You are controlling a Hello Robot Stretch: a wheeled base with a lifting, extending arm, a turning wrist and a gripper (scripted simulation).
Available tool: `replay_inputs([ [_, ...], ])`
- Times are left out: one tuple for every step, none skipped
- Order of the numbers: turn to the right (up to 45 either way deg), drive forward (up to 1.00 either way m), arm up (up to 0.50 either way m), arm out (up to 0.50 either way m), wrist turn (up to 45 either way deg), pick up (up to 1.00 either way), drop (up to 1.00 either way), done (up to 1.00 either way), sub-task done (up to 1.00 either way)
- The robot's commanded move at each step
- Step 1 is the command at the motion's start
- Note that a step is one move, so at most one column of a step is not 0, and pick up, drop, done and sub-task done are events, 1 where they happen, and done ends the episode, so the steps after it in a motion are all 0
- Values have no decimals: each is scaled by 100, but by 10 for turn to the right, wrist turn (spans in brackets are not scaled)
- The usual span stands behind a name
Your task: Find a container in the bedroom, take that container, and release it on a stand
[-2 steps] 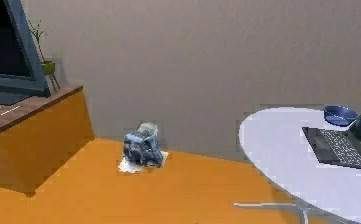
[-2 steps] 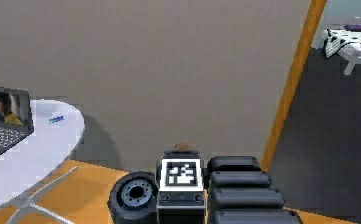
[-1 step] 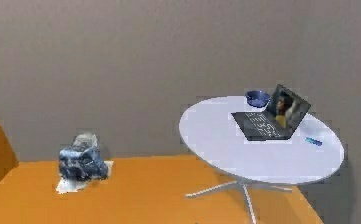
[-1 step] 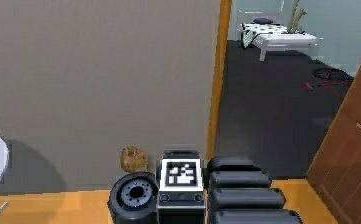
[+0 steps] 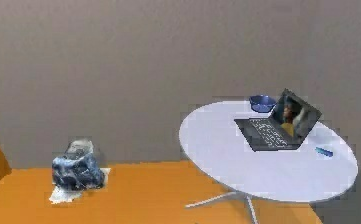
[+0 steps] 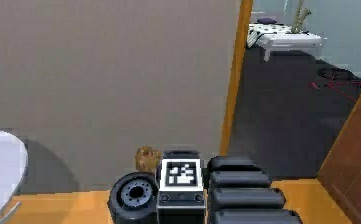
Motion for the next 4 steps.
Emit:
replay_inputs([
  [-450, 0, 0, 0, 0, 0, 0, 0, 0],
  [-270, 0, 0, 0, 0, 0, 0, 0, 0],
  [0, 85, 0, 0, 0, 0, 0, 0, 0],
  [-180, 0, 0, 0, 0, 0, 0, 0, 0],
])
